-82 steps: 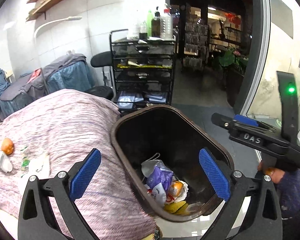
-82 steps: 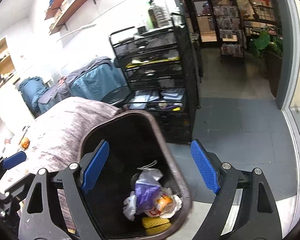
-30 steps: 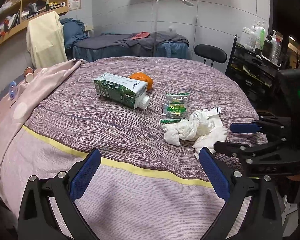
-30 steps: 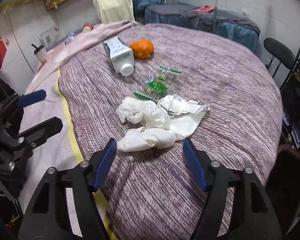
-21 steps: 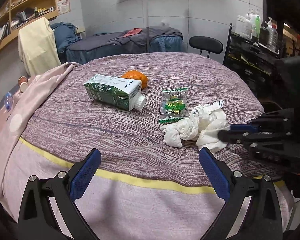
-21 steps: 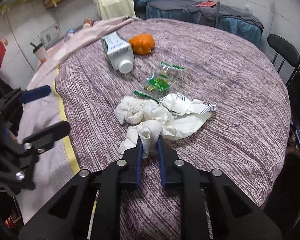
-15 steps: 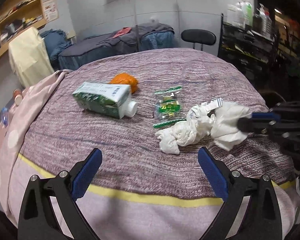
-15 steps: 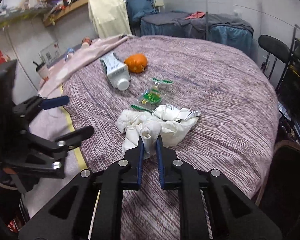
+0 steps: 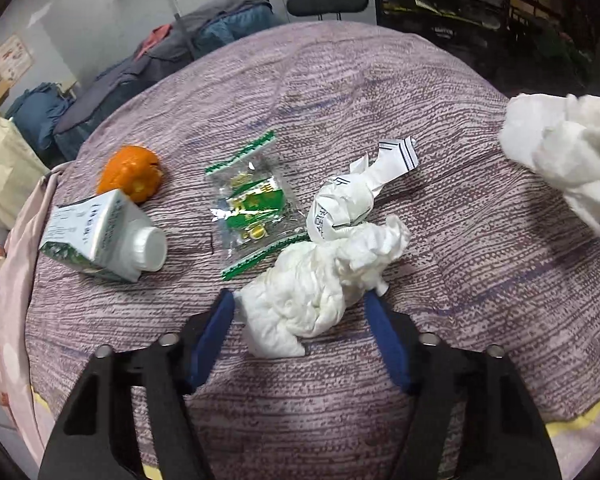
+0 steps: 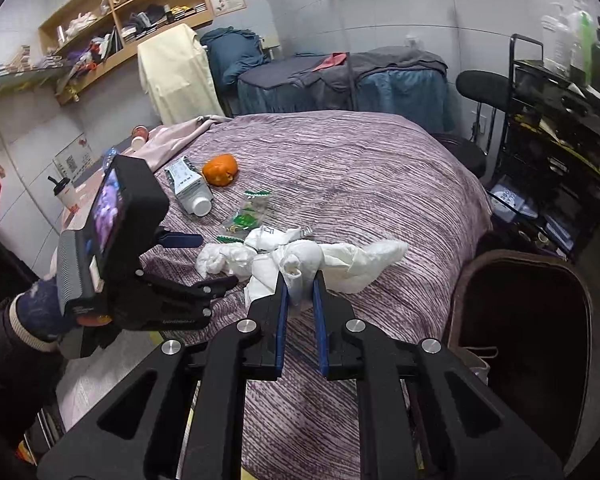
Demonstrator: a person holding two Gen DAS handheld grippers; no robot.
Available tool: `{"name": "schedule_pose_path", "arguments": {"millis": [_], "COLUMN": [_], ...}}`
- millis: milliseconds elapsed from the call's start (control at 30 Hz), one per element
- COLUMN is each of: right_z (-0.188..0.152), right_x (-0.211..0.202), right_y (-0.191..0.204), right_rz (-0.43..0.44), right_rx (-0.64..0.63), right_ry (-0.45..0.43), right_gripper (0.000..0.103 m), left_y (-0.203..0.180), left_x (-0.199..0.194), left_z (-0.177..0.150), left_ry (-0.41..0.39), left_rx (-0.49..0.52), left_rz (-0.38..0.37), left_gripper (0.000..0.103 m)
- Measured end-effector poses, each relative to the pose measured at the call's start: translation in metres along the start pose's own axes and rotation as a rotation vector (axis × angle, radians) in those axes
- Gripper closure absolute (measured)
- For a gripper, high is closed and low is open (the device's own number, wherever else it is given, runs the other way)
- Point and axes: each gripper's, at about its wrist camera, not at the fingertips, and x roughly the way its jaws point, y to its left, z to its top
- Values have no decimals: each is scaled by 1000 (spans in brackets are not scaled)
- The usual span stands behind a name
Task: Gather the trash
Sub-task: 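Grasp white tissues with the right tool while left grasps another tissue bundle, then carry the tissues into the brown bin and open the right tool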
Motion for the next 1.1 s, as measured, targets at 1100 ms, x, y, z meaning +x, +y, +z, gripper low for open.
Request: {"name": "schedule_pose_path", "arguments": {"millis": [1100], "right_z": [-42], "right_x": [-74], "right_y": [-60], "right_rz": [-71], "right_rx": [173], "right_ry": [-162], "right_gripper": [90], "left_y": [-40], "left_x": [-114], "left_z": [-44], "left_ry": [-338], "left_rx": [-277], "left_rz": [-153], "left_gripper": [78]}}
